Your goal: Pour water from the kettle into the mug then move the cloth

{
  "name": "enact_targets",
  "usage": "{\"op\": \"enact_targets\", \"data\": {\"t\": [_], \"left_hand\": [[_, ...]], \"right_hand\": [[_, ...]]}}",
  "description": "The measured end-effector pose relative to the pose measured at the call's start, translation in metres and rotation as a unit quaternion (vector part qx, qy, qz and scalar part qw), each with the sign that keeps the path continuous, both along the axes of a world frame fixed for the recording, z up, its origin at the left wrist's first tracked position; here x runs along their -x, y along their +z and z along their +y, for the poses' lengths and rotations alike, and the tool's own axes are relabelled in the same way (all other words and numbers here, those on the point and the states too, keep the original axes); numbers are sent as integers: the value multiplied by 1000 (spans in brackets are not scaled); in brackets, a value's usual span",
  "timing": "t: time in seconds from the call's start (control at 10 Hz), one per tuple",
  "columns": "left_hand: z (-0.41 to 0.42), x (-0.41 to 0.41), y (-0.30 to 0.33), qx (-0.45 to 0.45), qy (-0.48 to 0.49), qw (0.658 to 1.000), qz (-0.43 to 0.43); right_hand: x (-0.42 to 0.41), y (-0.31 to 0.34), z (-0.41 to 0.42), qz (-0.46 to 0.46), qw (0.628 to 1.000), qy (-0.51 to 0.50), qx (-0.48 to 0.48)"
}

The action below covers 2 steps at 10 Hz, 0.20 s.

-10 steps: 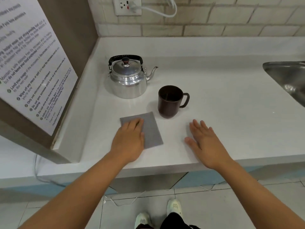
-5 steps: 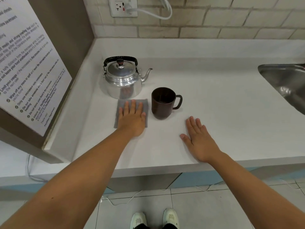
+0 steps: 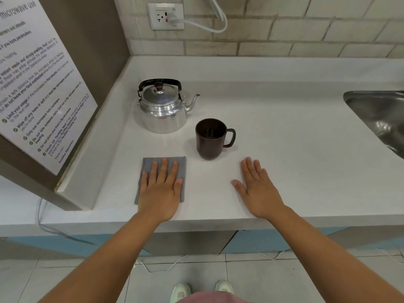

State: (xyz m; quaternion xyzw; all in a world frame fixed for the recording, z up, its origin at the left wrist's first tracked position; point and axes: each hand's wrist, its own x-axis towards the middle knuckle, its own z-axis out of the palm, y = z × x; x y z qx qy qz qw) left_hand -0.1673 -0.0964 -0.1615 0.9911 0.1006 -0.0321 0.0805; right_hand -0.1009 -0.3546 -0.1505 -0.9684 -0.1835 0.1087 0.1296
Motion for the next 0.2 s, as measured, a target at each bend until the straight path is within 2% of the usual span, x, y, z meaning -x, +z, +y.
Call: {"op": "enact_targets", "data": {"t": [0.2], "left_hand": [[3,-6,16,-6,-8,1000,28]], "right_hand": [[-2,3,-1,-10,1000,-7,-17]]}}
